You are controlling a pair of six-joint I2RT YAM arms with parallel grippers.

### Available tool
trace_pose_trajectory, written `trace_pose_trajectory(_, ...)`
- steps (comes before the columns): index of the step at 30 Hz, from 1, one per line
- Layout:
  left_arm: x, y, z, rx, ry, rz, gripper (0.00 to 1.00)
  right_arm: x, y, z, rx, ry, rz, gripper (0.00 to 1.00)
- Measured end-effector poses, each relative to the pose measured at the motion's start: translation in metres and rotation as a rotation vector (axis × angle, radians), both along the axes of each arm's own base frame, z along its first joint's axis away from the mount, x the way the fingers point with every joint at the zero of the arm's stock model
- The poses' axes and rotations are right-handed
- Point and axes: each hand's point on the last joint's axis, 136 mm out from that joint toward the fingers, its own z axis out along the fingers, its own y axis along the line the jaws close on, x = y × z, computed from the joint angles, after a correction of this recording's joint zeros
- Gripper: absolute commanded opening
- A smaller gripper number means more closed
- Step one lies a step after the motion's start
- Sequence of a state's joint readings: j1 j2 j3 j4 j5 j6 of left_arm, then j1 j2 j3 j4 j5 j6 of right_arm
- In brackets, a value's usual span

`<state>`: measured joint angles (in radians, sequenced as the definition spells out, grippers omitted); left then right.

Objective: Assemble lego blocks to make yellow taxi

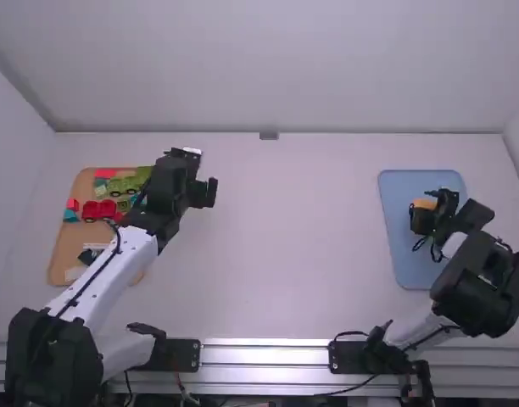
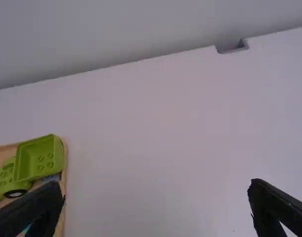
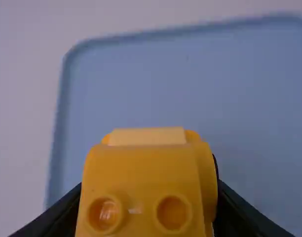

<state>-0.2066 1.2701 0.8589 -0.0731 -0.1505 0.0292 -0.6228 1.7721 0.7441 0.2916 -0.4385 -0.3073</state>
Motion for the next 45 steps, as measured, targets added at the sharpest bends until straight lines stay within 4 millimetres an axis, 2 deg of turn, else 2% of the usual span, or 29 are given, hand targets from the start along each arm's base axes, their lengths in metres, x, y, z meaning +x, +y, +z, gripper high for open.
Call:
trace_pose_trajectory(2, 0.0, 0.0, 0.0, -0.01, 0.0, 0.006, 0.99, -0.006, 0.0, -0.006, 0.024, 0.034, -0.032, 0.75)
trace_pose_trajectory(3, 0.0, 0.0, 0.0, -0.015, 0.0, 0.01, 0.99, -0.009, -0.001, -0.009, 0.033, 0.051, -0.049, 0.88)
trace_pose_trajectory(4, 0.0, 0.0, 0.0, -0.017, 0.0, 0.011, 0.99, -0.01, -0.001, -0.011, 0.038, 0.06, -0.058, 0.96)
trace_pose_trajectory(8, 0.0, 0.0, 0.0, -0.026, 0.0, 0.017, 0.99, -0.027, 0.003, -0.025, 0.07, 0.171, -0.097, 0.99)
trace_pose_trajectory(12, 0.002, 0.003, 0.003, -0.019, -0.013, 0.036, 0.99, -0.03, 0.006, -0.022, 0.085, 0.286, -0.11, 0.99)
trace_pose_trajectory(15, 0.001, 0.011, 0.002, 0.013, -0.013, 0.077, 0.99, -0.029, 0.01, -0.006, 0.085, 0.389, -0.101, 0.99)
trace_pose_trajectory(19, -0.009, 0.019, -0.005, 0.078, 0.05, 0.117, 0.99, -0.021, 0.017, 0.031, 0.059, 0.489, -0.08, 0.99)
trace_pose_trajectory(22, -0.018, 0.015, 0.005, 0.114, 0.109, 0.109, 0.99, -0.008, 0.036, 0.073, 0.02, 0.531, -0.02, 0.99)
trace_pose_trajectory(23, -0.019, 0.014, 0.008, 0.116, 0.113, 0.103, 0.99, -0.005, 0.04, 0.079, 0.013, 0.532, -0.008, 0.99)
trace_pose_trajectory(26, -0.022, 0.002, 0.031, 0.109, 0.125, 0.063, 0.99, 0.019, 0.073, 0.113, -0.052, 0.493, 0.095, 0.99)
trace_pose_trajectory(29, -0.022, -0.006, 0.047, 0.084, 0.103, 0.034, 0.99, 0.046, 0.11, 0.134, -0.114, 0.406, 0.199, 0.99)
trace_pose_trajectory(30, -0.023, -0.008, 0.054, 0.067, 0.086, 0.021, 0.99, 0.059, 0.136, 0.143, -0.144, 0.352, 0.264, 0.99)
trace_pose_trajectory(31, -0.024, -0.009, 0.055, 0.065, 0.082, 0.019, 0.99, 0.061, 0.142, 0.144, -0.15, 0.342, 0.276, 0.99)
trace_pose_trajectory(33, -0.029, -0.01, 0.065, 0.047, 0.058, 0.006, 0.99, 0.074, 0.189, 0.159, -0.188, 0.255, 0.382, 0.99)
trace_pose_trajectory(34, -0.031, -0.01, 0.069, 0.042, 0.051, 0.002, 0.99, 0.078, 0.205, 0.164, -0.201, 0.226, 0.414, 0.99)
trace_pose_trajectory(37, -0.043, -0.008, 0.086, 0.024, 0.013, -0.005, 0.99, 0.084, 0.269, 0.195, -0.257, 0.079, 0.526, 0.99)
trace_pose_trajectory(38, -0.045, -0.008, 0.087, 0.022, 0.009, -0.006, 0.99, 0.084, 0.276, 0.199, -0.263, 0.062, 0.537, 0.99)
trace_pose_trajectory(40, -0.051, -0.007, 0.099, 0.007, -0.026, -0.01, 0.96, 0.079, 0.304, 0.217, -0.274, -0.008, 0.577, 0.96)
trace_pose_trajectory(42, -0.052, -0.005, 0.107, -0.007, -0.056, -0.011, 0.95, 0.076, 0.308, 0.224, -0.268, -0.035, 0.578, 0.95)
trace_pose_trajectory(45, -0.055, 0.0, 0.112, -0.03, -0.092, -0.005, 0.91, 0.076, 0.289, 0.231, -0.261, -0.057, 0.515, 0.91)
